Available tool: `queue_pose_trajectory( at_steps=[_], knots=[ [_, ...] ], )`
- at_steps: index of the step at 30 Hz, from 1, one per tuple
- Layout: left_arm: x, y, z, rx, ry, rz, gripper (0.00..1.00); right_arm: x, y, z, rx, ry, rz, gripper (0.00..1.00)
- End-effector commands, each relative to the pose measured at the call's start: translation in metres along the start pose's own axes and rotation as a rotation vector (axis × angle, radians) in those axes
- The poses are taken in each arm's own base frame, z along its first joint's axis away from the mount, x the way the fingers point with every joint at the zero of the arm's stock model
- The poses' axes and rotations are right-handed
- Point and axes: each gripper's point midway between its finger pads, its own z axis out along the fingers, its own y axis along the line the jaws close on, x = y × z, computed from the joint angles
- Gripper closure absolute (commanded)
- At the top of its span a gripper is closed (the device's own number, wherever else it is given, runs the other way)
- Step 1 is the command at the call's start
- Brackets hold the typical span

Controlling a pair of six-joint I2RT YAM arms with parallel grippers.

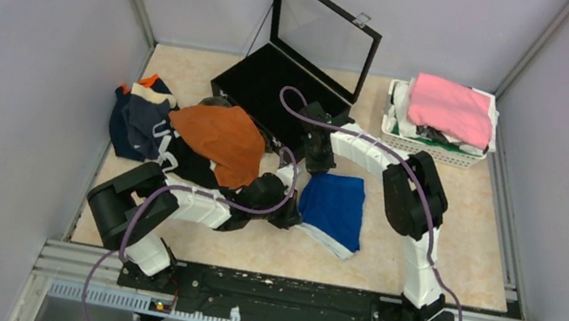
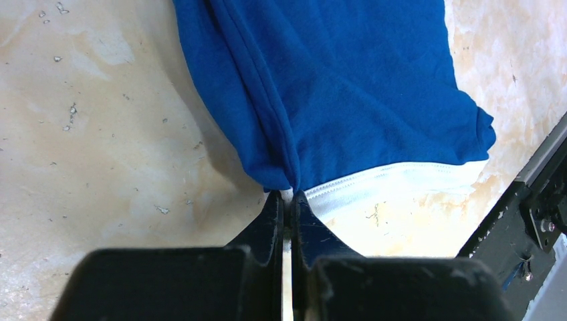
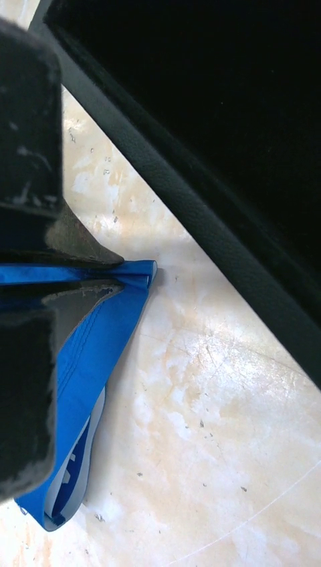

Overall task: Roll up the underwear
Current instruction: Fold the underwear at the center of the board.

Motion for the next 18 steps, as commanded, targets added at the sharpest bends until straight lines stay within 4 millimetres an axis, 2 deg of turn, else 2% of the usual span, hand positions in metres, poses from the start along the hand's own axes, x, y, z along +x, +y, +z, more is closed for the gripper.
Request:
queue_pose_trajectory(
  at_steps=[1, 6, 12, 18],
  knots=[
    [0.011, 0.005, -0.005, -0.023, 0.031, -0.004, 1.00, -0.019, 0.002, -0.004, 0.008, -0.063, 0.020, 1.00],
    [0.000, -0.002, -0.017, -0.067, 0.038, 0.039, 1.00, -0.044, -0.003, -0.026, -0.064, -0.136, 0.092, 1.00],
    [-0.021, 0.018, -0.033, -0.258, 0.051, 0.103, 1.00, -0.060, -0.016, -0.045, -0.174, -0.214, 0.225, 1.00],
    [-0.034, 0.024, -0.044, -0.323, 0.056, 0.167, 1.00, -0.070, -0.030, -0.060, -0.279, -0.280, 0.353, 1.00]
  ],
)
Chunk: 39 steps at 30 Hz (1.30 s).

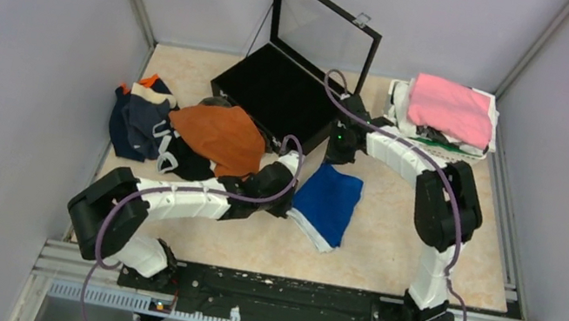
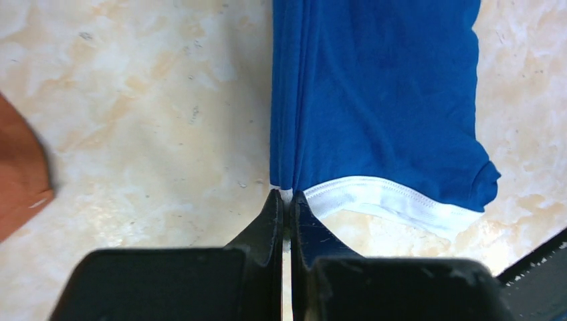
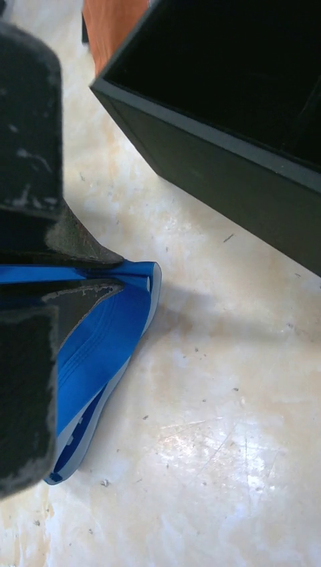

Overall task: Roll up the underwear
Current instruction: Fold the underwear at the center of the board.

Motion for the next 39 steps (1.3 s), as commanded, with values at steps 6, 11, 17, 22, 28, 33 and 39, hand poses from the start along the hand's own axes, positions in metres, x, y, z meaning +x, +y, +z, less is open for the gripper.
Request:
queue_pose_trajectory(
  at_steps=[6, 11, 17, 22, 28, 33, 39],
  knots=[
    [-0.019, 0.020, -0.016, -0.148, 0.033, 0.159, 1.00, -0.050, 0.023, -0.049, -0.254, -0.197, 0.137, 1.00],
    [-0.038, 0.037, -0.023, -0.269, 0.008, 0.227, 1.00, -0.051, 0.017, -0.054, -0.296, -0.224, 0.180, 1.00],
    [-0.053, 0.035, -0.023, -0.274, -0.018, 0.302, 1.00, -0.047, 0.006, -0.055, -0.331, -0.234, 0.211, 1.00],
    [-0.052, 0.022, -0.021, -0.272, -0.018, 0.392, 1.00, -0.039, -0.005, -0.053, -0.353, -0.232, 0.207, 1.00],
    [-0.039, 0.010, -0.019, -0.288, 0.016, 0.454, 1.00, -0.021, -0.016, -0.052, -0.328, -0.215, 0.182, 1.00],
    [-0.027, 0.000, -0.014, -0.270, 0.037, 0.474, 1.00, -0.005, -0.030, -0.050, -0.274, -0.202, 0.172, 1.00],
    [-0.021, -0.006, -0.009, -0.261, 0.048, 0.481, 1.00, 0.006, -0.046, -0.052, -0.203, -0.200, 0.164, 1.00]
  ],
)
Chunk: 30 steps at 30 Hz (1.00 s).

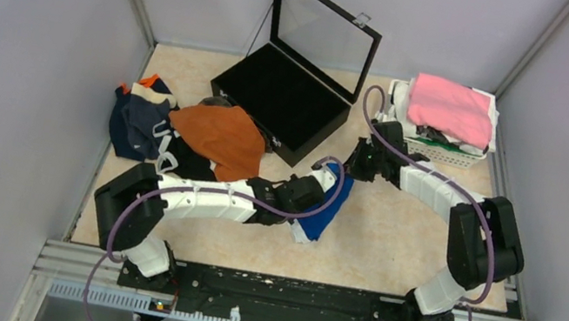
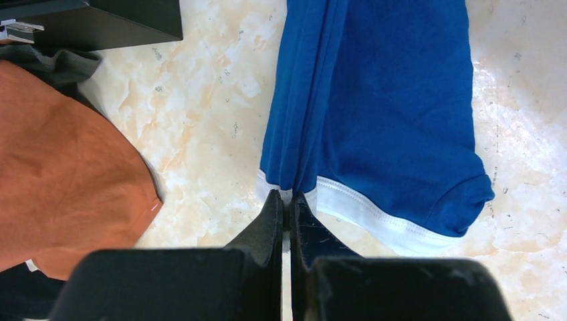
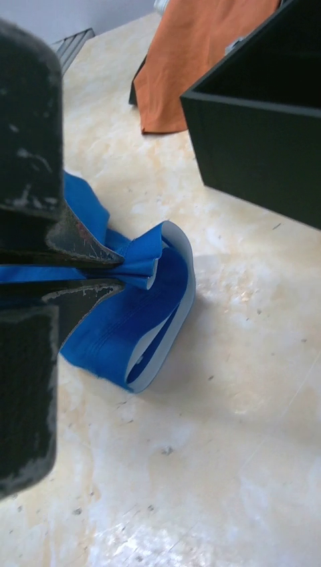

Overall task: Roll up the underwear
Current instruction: Fold the underwear at the center of the board.

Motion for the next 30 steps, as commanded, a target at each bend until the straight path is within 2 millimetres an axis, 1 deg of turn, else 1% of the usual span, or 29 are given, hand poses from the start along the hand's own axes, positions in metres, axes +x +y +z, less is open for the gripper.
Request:
queue_pose_trajectory(
  at_steps=[1, 7, 14, 22, 27, 30],
  knots=[
    [-0.008, -0.002, -0.001, -0.017, -0.007, 0.010, 1.00, -0.013, -0.008, -0.016, 0.046, -0.075, -0.035, 1.00],
    [-0.009, -0.006, 0.001, -0.009, -0.004, 0.013, 1.00, -0.004, -0.019, -0.018, 0.075, -0.071, -0.029, 1.00],
    [-0.009, -0.010, 0.003, -0.005, 0.001, 0.021, 1.00, 0.011, -0.028, -0.017, 0.090, -0.044, -0.013, 1.00],
    [-0.009, -0.014, 0.003, 0.011, 0.008, 0.027, 1.00, 0.016, -0.041, -0.008, 0.127, -0.040, -0.005, 1.00],
    [-0.018, -0.021, -0.004, 0.057, 0.000, 0.022, 1.00, 0.018, -0.050, -0.001, 0.163, -0.038, -0.001, 1.00],
    [-0.026, -0.033, -0.010, 0.113, -0.011, 0.019, 1.00, 0.022, -0.058, 0.005, 0.184, -0.024, 0.001, 1.00]
  ],
)
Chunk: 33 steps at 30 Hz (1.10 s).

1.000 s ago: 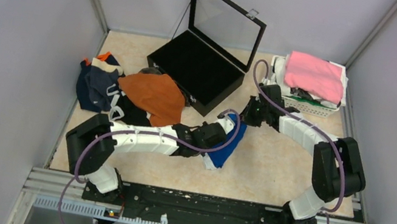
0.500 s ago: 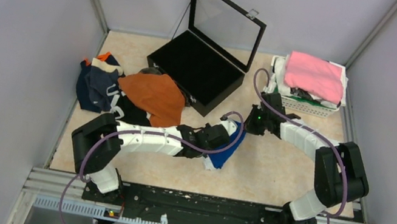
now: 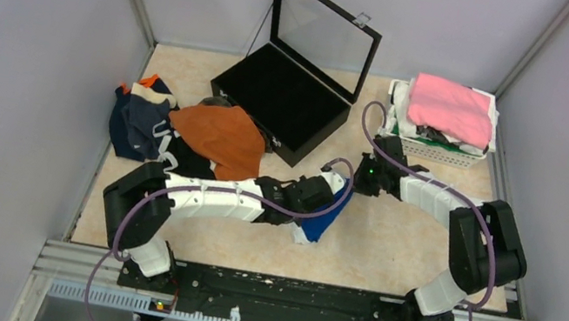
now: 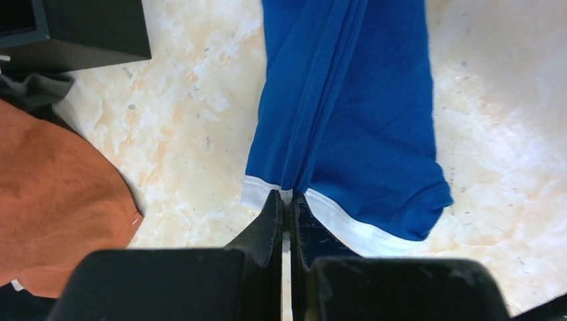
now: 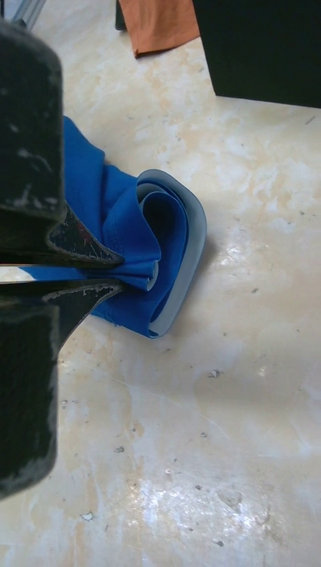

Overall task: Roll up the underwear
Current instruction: Fold the underwear at the center of the board.

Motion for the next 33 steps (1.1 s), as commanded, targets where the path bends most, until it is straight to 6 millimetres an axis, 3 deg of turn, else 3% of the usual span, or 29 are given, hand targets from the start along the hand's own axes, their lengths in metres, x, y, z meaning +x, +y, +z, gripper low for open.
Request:
queue_pose_trajectory(
  at_steps=[1, 13, 21, 28, 33],
  knots=[
    [-0.022, -0.019, -0.012, 0.085, -0.032, -0.005, 1.00, -0.008, -0.013, 0.011, 0.045, -0.039, 0.002, 1.00],
    [-0.006, -0.071, -0.001, 0.174, 0.008, 0.005, 1.00, 0.001, -0.019, 0.026, 0.057, -0.004, 0.015, 1.00],
    [0.001, -0.093, 0.003, 0.221, 0.017, -0.017, 1.00, 0.004, -0.023, 0.028, 0.070, 0.003, 0.016, 1.00],
    [0.004, -0.096, -0.002, 0.211, 0.021, -0.014, 1.00, 0.009, -0.025, 0.030, 0.072, 0.012, 0.017, 1.00],
    [-0.013, -0.091, -0.011, 0.193, -0.016, -0.025, 1.00, 0.010, -0.026, 0.031, 0.073, 0.013, 0.018, 1.00]
  ],
)
